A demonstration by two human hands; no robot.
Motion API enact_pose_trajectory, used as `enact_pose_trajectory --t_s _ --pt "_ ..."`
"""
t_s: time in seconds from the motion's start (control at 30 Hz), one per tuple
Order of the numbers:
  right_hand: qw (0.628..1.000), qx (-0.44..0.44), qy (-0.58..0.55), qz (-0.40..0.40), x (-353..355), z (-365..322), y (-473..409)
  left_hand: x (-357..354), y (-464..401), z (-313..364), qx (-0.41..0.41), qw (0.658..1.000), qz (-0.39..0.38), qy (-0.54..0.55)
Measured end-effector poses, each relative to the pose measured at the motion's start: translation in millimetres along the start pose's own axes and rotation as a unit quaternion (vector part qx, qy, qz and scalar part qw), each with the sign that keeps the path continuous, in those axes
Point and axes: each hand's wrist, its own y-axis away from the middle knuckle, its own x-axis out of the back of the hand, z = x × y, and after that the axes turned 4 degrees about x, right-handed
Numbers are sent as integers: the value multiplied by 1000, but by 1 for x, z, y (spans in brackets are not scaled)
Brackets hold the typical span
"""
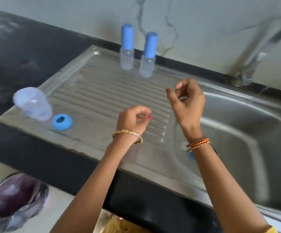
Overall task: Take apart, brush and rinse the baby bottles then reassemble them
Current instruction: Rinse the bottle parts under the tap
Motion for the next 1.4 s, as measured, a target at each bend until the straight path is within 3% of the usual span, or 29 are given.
enact_pose_trajectory --t_s 0.07,0.2,0.3,0.43,0.57,0.8,0.93,1.2,1.3,1.4 --pt "997 -28 67 2 47 22 -6 -42 3 20 -5 998 -59 -9" --pt "966 -137 205 -72 123 71 -7 -116 8 39 -7 979 -188 -72" --pt "915 -208 287 -195 153 110 0 -157 1 38 -7 949 -253 -187" --pt "813 -255 326 -410 167 165 18 -208 -14 30 43 909 -291 -296" --pt "776 -272 359 -442 161 206 39 -246 -20 14 74 883 -314 -342" --pt "798 -268 331 -427 150 231 46 -263 -21 -32 96 863 -301 -395" --pt "804 -282 307 -424 146 233 46 -264 -21 -47 93 837 -331 -425" --pt "824 -297 276 -395 142 228 46 -264 -28 -46 119 851 -296 -417" --pt "849 -285 259 -361 147 223 37 -265 -36 -33 140 893 -240 -354" --pt "907 -303 170 -238 154 211 18 -267 -40 -12 167 966 -169 -104"
